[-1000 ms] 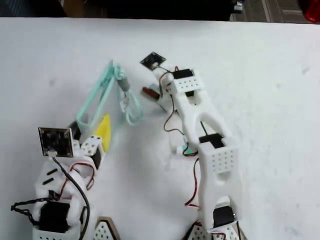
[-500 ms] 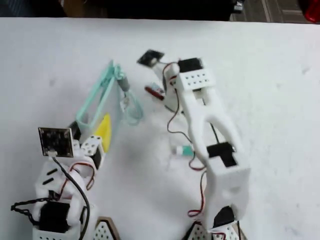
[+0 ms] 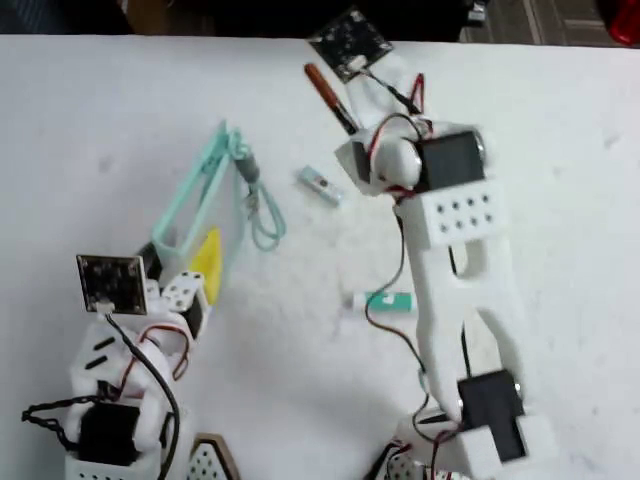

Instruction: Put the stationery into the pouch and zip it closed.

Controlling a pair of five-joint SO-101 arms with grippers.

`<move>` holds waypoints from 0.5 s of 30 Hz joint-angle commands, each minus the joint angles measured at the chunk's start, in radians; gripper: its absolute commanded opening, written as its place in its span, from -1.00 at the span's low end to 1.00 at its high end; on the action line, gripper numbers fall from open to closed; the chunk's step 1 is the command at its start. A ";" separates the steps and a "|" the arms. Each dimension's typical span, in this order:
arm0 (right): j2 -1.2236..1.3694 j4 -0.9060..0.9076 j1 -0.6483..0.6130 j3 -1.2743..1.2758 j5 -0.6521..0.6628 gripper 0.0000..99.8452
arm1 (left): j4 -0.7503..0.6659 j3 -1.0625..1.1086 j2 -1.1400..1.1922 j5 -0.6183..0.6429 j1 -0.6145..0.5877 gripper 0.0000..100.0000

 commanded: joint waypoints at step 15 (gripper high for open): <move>-0.369 -0.306 -0.236 -0.012 -0.331 -0.97 | 0.023 -0.006 0.005 0.005 0.016 -0.53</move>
